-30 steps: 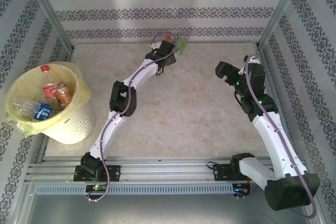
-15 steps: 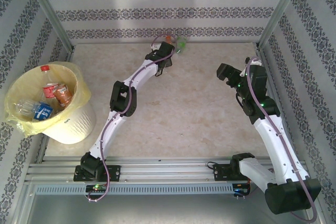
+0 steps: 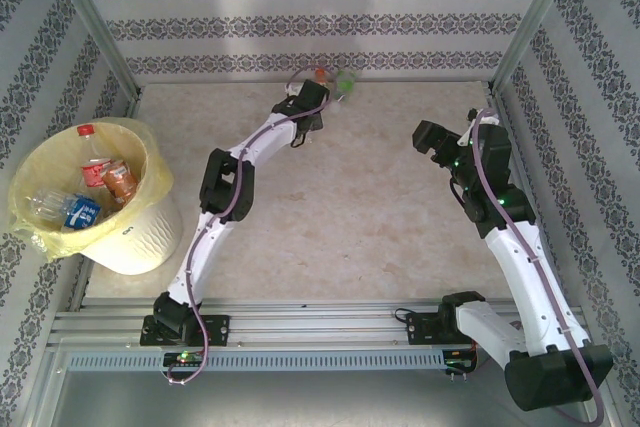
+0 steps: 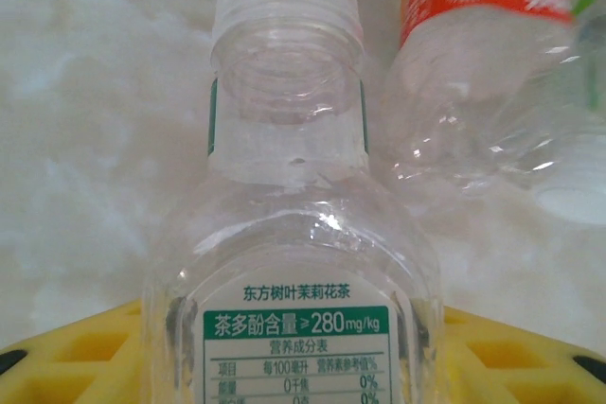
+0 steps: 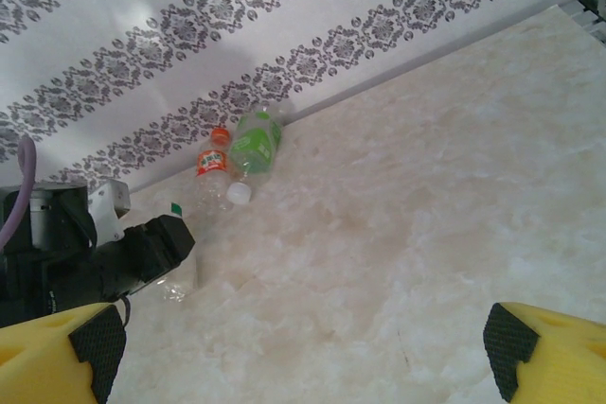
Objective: Put the plastic bottles in the bin
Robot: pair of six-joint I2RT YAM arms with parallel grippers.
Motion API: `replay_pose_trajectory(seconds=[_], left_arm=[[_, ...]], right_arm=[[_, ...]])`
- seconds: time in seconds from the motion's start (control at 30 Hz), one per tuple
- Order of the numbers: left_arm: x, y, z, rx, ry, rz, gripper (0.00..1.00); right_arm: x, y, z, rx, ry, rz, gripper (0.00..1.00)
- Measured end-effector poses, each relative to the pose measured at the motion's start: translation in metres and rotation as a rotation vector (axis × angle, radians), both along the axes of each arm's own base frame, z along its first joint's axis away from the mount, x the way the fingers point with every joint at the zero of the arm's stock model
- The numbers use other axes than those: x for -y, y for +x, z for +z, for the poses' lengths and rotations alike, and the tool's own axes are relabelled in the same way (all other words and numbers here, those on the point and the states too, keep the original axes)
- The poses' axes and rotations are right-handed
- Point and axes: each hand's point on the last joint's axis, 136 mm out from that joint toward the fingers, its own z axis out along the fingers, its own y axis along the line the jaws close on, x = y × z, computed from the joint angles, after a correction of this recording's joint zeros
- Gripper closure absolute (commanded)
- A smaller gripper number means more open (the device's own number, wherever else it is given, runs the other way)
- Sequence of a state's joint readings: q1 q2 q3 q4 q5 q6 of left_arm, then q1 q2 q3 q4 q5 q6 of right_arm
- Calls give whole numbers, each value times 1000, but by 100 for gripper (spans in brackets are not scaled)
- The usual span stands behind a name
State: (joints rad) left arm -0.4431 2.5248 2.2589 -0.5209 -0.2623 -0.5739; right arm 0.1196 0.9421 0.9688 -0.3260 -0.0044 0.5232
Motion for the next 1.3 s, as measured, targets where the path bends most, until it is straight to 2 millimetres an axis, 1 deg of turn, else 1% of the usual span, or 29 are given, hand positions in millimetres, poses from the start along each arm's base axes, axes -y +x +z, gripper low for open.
replay_pose_trajectory(seconds=[0.17,0.33,0.57,0.67,0.77,0.87,0.93,1.03,1.1,1.17,1.23,1.3], left_arm=[[-1,-11,41,65,-39,-30,52],[-2,-27,82,141,-95,-59,52],[-8,-56,130,219,-158,-95,52],[-9,-68,155,255,-189,-114,52],[-13,-82,182,299,-213,-129,52],[-18,-95,207,340,-222,-144,52],[-23,-104,229,376,-222,-152,51],[-34,-121,260,435,-207,-157,51],[-44,-136,280,470,-190,-160,51],[-56,-150,301,509,-155,-152,51],[-76,-166,323,556,-93,-123,51],[-97,-182,343,599,-30,-85,50]], right_arm=[[-5,1,6,22,13,25,2],[-9,2,10,42,25,49,2],[-21,5,13,82,46,107,2],[-34,6,17,103,56,157,2],[-52,8,19,122,51,227,2],[-76,10,15,124,27,306,2],[-93,10,11,126,8,361,2],[-116,10,12,152,-12,424,2],[-127,10,16,181,-21,453,2],[-134,10,21,207,-32,469,2],[-139,11,26,231,-36,476,2],[-140,14,30,249,-44,468,2]])
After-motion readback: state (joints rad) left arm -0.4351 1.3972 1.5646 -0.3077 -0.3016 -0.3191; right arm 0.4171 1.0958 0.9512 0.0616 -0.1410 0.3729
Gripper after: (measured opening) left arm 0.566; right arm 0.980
